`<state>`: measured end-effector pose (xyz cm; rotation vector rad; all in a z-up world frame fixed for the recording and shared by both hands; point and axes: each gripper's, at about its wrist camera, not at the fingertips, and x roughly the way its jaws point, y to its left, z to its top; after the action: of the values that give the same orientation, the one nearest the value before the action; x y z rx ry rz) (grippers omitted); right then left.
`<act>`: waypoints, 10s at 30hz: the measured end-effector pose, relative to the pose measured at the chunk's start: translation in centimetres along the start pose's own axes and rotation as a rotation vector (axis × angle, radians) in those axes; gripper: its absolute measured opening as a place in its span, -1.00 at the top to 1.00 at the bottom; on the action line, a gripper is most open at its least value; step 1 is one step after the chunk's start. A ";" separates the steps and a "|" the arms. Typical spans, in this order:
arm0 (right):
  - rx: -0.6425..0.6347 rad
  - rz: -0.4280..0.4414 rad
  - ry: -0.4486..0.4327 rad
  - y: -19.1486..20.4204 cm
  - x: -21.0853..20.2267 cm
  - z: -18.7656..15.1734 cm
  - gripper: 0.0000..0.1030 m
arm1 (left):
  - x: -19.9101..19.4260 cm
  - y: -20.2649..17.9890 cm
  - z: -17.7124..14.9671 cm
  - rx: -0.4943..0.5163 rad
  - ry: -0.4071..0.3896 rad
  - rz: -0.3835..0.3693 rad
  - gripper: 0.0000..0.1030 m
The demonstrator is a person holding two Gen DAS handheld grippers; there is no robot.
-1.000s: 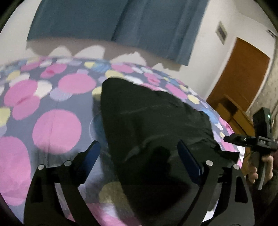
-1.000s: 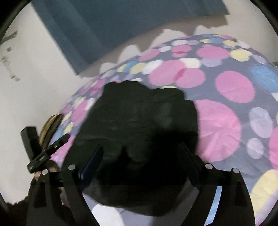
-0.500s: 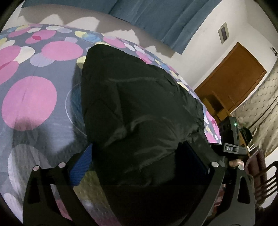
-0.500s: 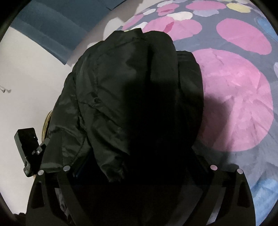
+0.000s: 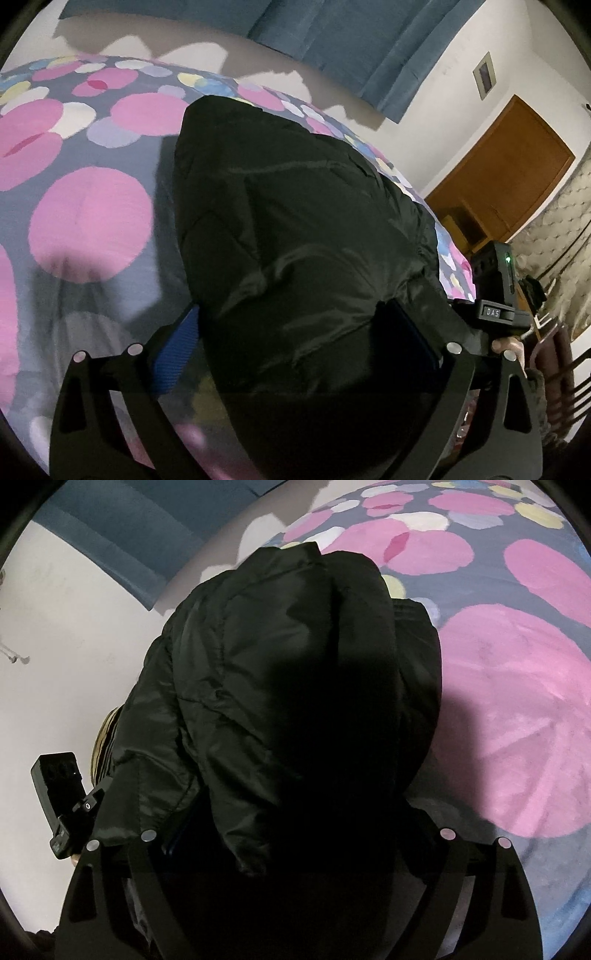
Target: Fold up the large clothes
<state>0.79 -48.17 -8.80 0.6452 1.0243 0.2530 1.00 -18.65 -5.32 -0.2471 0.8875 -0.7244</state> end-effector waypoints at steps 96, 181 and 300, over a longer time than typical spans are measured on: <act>0.040 0.134 0.088 1.3 5.9 1.1 0.12 | -2.9 6.8 1.3 -0.075 -0.016 0.044 -0.63; 0.028 0.223 0.065 0.8 9.2 1.5 -0.01 | -8.1 10.0 0.6 -0.105 -0.082 0.160 -0.65; -0.330 -0.292 -0.264 11.7 0.4 -3.7 -0.69 | -15.9 1.2 -1.2 -0.045 -0.247 0.689 -0.95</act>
<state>-1.00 -37.41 -3.30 0.2178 0.7866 0.0743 -5.95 -7.07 3.15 -0.0555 0.6880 -0.0308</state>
